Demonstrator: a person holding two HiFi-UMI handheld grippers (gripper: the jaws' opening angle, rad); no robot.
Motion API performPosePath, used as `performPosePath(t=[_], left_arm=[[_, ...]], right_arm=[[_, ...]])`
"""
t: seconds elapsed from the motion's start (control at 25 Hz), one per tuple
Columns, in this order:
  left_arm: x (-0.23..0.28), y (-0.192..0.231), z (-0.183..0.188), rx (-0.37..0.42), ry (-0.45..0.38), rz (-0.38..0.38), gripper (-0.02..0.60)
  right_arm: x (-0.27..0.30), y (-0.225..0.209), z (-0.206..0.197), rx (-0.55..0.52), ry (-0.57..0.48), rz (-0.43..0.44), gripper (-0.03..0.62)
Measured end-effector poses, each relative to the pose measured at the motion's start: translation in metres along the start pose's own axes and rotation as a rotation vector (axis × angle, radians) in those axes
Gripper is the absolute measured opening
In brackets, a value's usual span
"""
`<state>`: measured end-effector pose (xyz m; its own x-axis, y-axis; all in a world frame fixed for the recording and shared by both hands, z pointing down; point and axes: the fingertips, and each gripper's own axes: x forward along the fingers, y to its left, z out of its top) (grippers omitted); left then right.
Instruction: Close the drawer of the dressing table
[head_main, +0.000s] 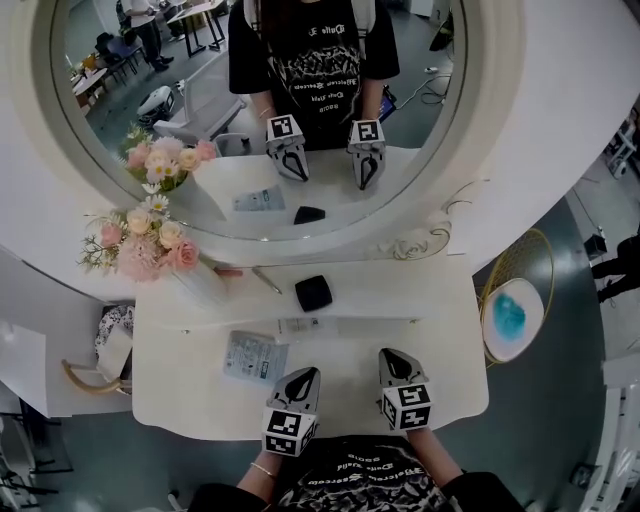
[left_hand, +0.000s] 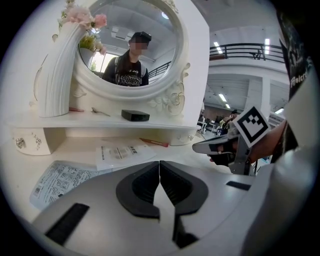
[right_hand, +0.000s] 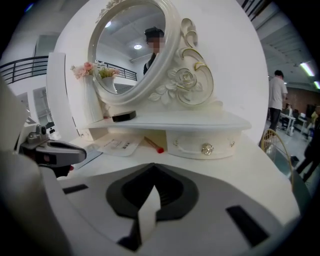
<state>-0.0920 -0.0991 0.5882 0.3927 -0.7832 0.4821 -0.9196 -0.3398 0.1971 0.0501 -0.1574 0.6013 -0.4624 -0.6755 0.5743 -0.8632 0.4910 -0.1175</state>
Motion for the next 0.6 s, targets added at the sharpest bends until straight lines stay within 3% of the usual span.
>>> performPosePath(t=[0.24,0.6], left_arm=[[-0.008,-0.002,-0.001,0.004,-0.006,0.002,0.017],[-0.017,-0.005,-0.006,0.012,-0.008,0.003,0.017]], right_arm=[[-0.006,0.025,0.003,-0.032,-0.029,0.063,0.009],[-0.011,0.039,0.001,-0.027,-0.044,0.073,0.009]])
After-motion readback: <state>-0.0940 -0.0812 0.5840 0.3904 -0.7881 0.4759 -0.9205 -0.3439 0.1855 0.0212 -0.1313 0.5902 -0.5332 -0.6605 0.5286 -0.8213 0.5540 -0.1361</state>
